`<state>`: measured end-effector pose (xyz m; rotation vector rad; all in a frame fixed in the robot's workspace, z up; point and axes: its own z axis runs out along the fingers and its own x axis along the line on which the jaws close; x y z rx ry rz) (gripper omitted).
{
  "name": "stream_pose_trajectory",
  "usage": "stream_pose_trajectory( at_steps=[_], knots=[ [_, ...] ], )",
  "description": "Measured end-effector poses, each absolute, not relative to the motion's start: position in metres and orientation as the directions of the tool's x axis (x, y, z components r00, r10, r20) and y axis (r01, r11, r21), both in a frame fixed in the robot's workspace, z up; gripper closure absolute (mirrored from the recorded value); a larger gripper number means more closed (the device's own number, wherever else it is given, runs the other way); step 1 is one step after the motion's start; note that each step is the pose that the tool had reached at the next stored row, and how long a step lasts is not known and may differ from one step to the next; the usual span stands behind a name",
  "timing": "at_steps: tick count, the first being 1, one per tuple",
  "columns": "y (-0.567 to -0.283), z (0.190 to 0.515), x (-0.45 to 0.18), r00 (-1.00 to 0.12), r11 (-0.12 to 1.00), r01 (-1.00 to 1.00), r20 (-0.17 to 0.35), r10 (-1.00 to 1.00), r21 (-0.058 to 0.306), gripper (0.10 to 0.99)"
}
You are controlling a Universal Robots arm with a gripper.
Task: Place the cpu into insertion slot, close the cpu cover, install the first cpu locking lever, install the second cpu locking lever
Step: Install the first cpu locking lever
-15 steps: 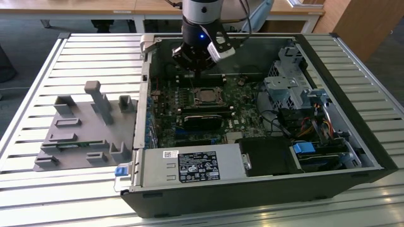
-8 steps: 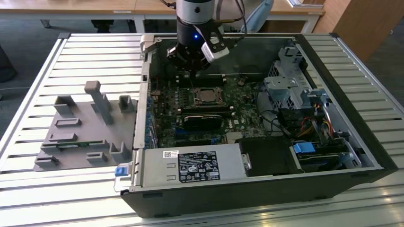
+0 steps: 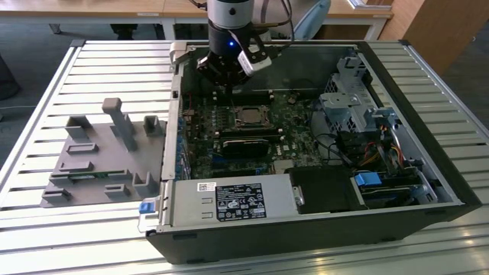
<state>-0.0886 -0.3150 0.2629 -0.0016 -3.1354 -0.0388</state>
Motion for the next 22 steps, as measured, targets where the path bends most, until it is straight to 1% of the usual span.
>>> stream_pose_trajectory(
  at_steps=[15,22],
  knots=[
    [-0.301,0.258,-0.099,-1.0,1.0,0.001,0.006,0.001,0.025,0.98],
    [-0.299,0.256,-0.099,-1.0,1.0,0.002,0.006,0.001,0.025,0.98]
  ],
)
